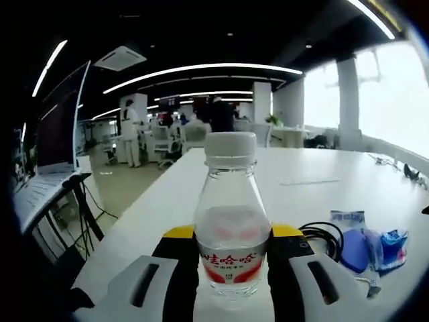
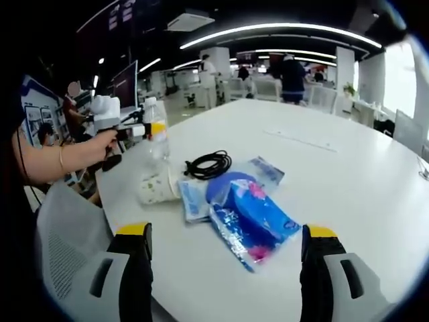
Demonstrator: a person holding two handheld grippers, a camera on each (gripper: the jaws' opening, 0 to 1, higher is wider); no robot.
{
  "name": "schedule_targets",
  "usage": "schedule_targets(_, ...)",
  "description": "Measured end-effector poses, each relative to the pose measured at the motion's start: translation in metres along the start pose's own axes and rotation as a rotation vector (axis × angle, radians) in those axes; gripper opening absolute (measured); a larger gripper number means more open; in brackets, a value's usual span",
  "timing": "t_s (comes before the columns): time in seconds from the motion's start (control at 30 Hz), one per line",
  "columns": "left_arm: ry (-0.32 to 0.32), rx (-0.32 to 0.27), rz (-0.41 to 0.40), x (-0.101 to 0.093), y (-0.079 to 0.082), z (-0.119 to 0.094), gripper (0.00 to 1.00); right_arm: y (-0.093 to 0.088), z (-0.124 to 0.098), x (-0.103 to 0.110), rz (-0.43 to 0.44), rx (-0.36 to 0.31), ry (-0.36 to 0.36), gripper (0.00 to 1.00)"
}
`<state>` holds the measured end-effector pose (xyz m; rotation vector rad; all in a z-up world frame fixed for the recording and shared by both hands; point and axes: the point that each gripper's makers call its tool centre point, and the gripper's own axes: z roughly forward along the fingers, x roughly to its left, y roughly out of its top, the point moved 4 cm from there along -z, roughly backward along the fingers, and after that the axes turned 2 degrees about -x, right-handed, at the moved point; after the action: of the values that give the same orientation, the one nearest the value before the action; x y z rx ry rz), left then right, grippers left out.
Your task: Arrange the tabletop items into an orderly group along one side of the table until the central work area is clear of visible clutter.
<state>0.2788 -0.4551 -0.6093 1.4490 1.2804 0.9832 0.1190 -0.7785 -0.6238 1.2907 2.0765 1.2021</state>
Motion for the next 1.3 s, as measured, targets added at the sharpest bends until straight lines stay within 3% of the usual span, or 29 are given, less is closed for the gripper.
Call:
schedule_targets(0.3, -0.035, -0.025, 0.023, -0.006, 0.017, 0.028, 0.37, 0.002, 0.007, -0.001, 0.002, 0.008, 0.013, 0.91)
schedule_targets(0.77, -0.085, -0.037, 0.026, -0.016, 0.031, 0.079, 0.37, -0.005, 0.019, -0.013, 0.057, 0.044, -0.007, 0.90)
schedule_targets(1.3, -0.102, -0.018, 0.020, -0.016, 0.020, 0.125, 0.37, -0.014, 0.034, -0.022, 0.096, 0.083, -0.023, 0.90)
